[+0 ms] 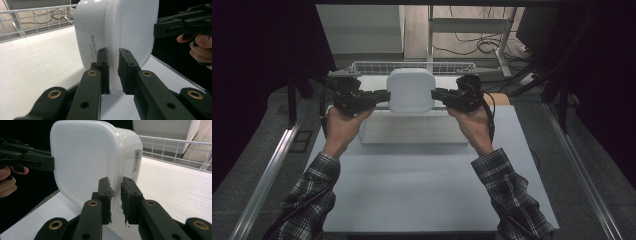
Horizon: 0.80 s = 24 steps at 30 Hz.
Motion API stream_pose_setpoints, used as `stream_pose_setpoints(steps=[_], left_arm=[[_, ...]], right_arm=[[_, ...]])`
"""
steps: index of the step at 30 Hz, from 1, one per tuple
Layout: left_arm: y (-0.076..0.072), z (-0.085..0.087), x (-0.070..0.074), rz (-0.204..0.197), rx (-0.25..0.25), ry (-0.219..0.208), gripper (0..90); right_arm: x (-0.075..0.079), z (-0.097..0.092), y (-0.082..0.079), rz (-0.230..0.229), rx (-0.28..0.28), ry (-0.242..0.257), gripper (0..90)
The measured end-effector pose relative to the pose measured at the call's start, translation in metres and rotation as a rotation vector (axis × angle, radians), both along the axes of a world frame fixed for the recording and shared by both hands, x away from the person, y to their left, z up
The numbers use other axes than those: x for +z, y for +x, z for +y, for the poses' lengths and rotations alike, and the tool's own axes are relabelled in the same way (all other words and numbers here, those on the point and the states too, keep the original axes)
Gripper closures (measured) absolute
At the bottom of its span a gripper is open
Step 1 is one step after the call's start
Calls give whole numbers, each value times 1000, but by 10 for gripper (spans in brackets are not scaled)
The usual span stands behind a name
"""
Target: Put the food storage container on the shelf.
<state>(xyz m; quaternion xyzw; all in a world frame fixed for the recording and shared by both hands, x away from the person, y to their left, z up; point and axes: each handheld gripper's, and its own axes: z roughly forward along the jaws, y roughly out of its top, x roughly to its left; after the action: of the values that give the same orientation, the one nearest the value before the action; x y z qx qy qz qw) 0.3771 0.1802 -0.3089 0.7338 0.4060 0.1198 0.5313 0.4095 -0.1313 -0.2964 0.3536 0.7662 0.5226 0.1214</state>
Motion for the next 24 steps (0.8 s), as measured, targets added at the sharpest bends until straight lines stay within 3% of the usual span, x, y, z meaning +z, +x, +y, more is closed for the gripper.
stream_pose_setpoints(steps=[11,24], left_arm=[[18,-9,-4,31,31,28,766],[30,-13,-1,33,23,25,657]], right_arm=[[0,0,21,62,-25,-8,764],[1,1,33,90,-37,-4,687]])
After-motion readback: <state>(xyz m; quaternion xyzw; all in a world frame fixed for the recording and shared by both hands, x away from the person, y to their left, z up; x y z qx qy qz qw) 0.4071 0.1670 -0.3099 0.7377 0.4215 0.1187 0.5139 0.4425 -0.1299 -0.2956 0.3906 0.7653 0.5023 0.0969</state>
